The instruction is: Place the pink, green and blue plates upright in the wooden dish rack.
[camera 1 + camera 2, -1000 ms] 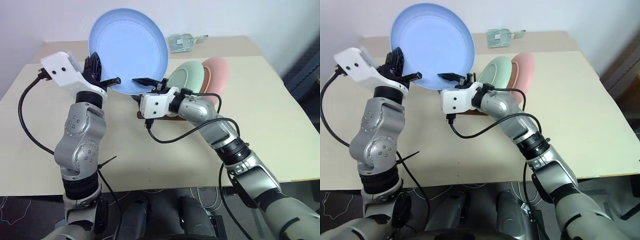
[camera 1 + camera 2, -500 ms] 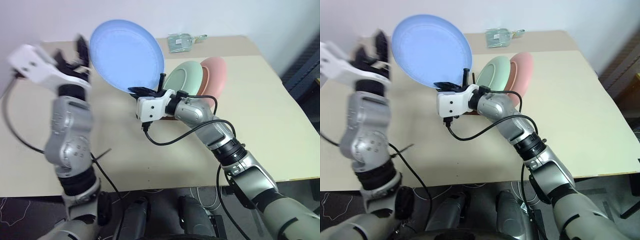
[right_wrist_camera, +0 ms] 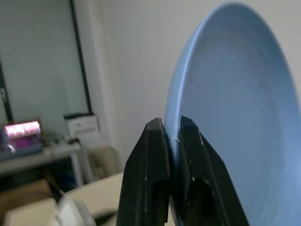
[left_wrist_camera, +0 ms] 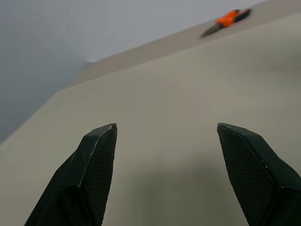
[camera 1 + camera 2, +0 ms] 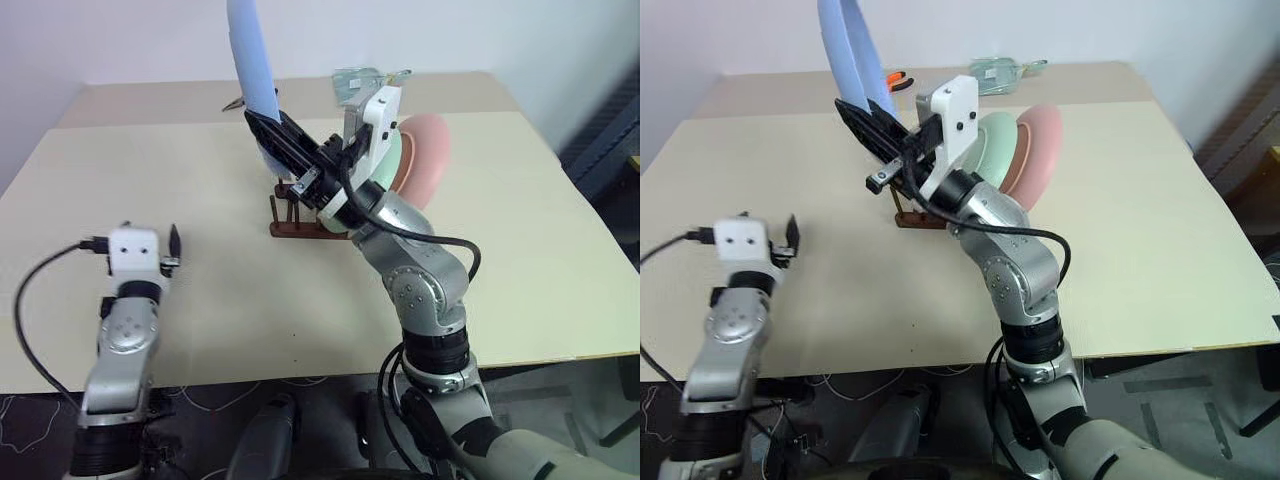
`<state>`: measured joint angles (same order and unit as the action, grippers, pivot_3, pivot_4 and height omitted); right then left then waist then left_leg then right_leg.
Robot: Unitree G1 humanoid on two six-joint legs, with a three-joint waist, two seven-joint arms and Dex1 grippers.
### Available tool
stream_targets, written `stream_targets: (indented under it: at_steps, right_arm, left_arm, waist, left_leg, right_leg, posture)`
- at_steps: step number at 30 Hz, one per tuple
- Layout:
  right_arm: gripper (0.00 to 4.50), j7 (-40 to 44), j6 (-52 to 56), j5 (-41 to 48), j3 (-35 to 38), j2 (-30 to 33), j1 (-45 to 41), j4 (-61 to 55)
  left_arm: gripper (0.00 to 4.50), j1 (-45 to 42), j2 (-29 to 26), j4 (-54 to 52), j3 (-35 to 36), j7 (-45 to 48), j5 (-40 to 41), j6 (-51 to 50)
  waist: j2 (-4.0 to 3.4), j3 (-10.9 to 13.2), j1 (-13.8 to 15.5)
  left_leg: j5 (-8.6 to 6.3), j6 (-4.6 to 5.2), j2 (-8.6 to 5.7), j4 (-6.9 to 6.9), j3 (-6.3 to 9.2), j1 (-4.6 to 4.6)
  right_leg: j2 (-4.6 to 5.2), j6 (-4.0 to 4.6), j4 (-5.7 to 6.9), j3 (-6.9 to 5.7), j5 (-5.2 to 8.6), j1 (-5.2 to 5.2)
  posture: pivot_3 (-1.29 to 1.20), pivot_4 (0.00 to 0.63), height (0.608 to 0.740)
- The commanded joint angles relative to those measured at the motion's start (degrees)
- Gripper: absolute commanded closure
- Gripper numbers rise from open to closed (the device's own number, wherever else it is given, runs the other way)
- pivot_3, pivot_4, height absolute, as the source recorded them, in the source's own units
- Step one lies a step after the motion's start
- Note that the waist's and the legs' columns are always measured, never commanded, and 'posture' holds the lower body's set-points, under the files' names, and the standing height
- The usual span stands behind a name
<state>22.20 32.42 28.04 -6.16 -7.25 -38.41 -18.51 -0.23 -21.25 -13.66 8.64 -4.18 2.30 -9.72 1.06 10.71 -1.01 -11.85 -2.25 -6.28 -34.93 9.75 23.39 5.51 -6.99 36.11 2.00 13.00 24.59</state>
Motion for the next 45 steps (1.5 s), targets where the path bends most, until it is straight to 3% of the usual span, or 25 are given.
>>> stream_targets:
  at_steps: [1,13,33,45]
  right_arm:
    - [4.5,-3.95,4.44,4.66,0.83,-2.72,0.15,-2.49]
    - [4.5,-12.33,8.53,10.41,4.54,-3.04,-1.61,2.45]
    - [4.5,-16.21,9.39,23.21,6.98,-2.85,-3.41,1.43]
    - [4.5,-24.71,8.53,21.75,9.73,-2.51,-7.78,11.72]
  left_arm:
    - [1.04,1.66,1.3,-1.4,-1.73,2.12,-1.83,5.21]
    - [1.04,4.64,4.03,-4.48,-4.77,8.55,-1.68,6.43]
    - [1.04,4.82,5.78,-4.67,-5.75,11.42,-3.17,6.62]
    - [1.04,4.63,5.48,-7.49,-8.21,16.77,-1.25,5.84]
  waist:
    - [-0.02,0.0,-0.05]
    - [-0.07,-0.01,-0.16]
    - [-0.12,-0.01,-0.16]
    - [-0.17,0.02,-0.15]
  left_leg:
    - [0.0,0.0,0.02,0.01,-0.01,0.0]
    - [0.0,0.0,0.06,0.05,-0.13,0.0]
    - [0.0,0.0,0.08,0.05,-0.15,0.0]
    - [0.0,0.01,0.08,0.05,-0.17,0.0]
  right_leg:
    - [-0.01,0.01,0.0,0.0,0.0,0.02]
    - [-0.05,0.0,-0.01,0.09,0.0,0.07]
    - [-0.07,0.0,-0.01,0.12,-0.01,0.07]
    - [-0.07,0.0,-0.01,0.13,-0.01,0.07]
  posture:
    - [0.0,0.15,0.74]
    - [0.0,0.15,0.74]
    - [0.0,0.15,0.74]
    - [0.0,0.15,0.74]
